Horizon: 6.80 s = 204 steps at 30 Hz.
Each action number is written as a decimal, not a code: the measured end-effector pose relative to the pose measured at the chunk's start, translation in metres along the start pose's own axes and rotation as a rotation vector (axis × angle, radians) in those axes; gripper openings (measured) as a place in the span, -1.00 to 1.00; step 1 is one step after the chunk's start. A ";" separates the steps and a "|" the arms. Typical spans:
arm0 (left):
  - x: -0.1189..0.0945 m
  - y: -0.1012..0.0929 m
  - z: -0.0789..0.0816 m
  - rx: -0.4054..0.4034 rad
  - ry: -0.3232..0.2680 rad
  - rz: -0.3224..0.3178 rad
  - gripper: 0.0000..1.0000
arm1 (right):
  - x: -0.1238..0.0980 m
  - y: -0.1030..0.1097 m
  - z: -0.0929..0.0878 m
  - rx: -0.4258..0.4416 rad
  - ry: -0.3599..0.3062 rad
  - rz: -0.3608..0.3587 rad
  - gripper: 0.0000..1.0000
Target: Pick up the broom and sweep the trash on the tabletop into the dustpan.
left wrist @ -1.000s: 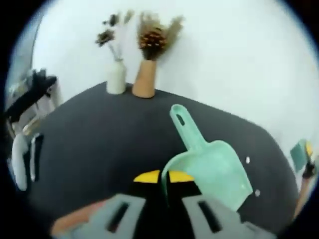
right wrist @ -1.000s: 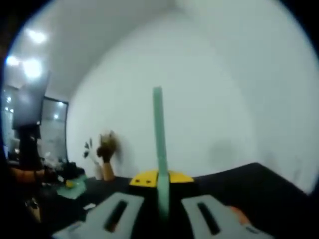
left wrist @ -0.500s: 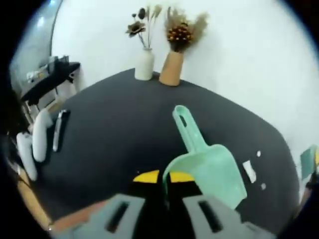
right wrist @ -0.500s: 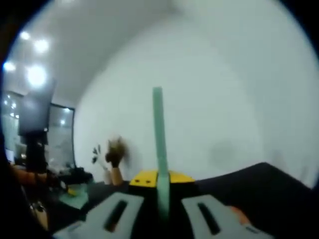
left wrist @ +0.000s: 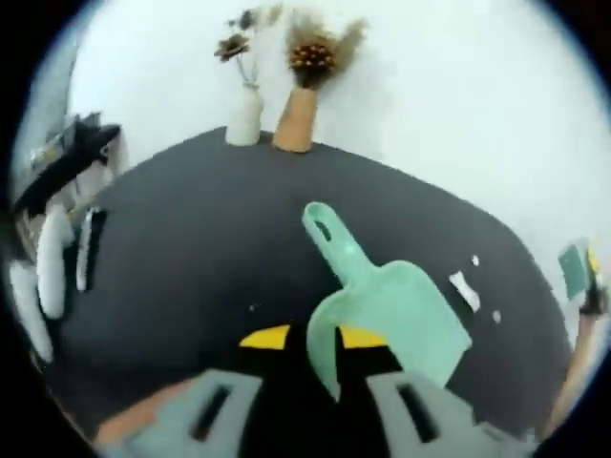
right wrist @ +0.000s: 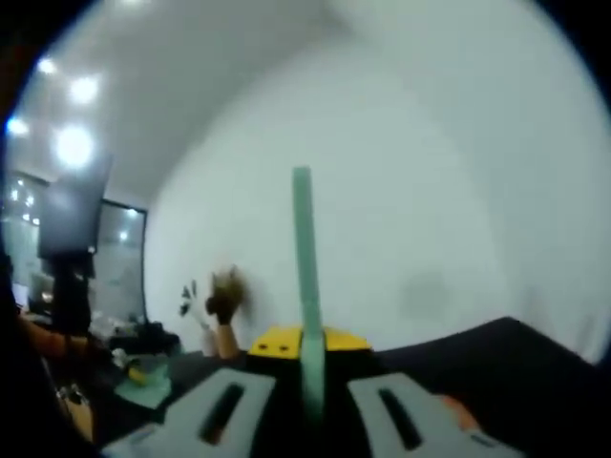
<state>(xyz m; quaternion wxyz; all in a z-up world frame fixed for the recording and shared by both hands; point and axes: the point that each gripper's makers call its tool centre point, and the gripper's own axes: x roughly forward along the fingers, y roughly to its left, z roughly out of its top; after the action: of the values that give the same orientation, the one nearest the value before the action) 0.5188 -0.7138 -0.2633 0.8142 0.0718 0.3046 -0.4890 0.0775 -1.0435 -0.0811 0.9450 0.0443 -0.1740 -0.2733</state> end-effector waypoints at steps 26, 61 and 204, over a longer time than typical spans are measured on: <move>0.016 -0.031 0.011 0.575 -0.037 -0.402 -0.45 | -0.005 -0.007 -0.007 0.116 0.011 -0.001 -0.91; 0.016 -0.020 0.031 0.248 -0.062 -0.053 -0.91 | 0.000 0.001 -0.015 0.106 0.037 0.022 -0.91; -0.033 -0.017 0.021 -0.983 -0.788 -0.121 -0.80 | 0.128 0.330 -0.168 -0.557 0.111 0.357 -0.91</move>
<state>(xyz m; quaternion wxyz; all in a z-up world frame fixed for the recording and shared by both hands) 0.5020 -0.7067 -0.2252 0.7741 -0.5134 0.1746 -0.3267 0.4032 -0.8344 -0.1406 0.9618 -0.2323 -0.0460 -0.1376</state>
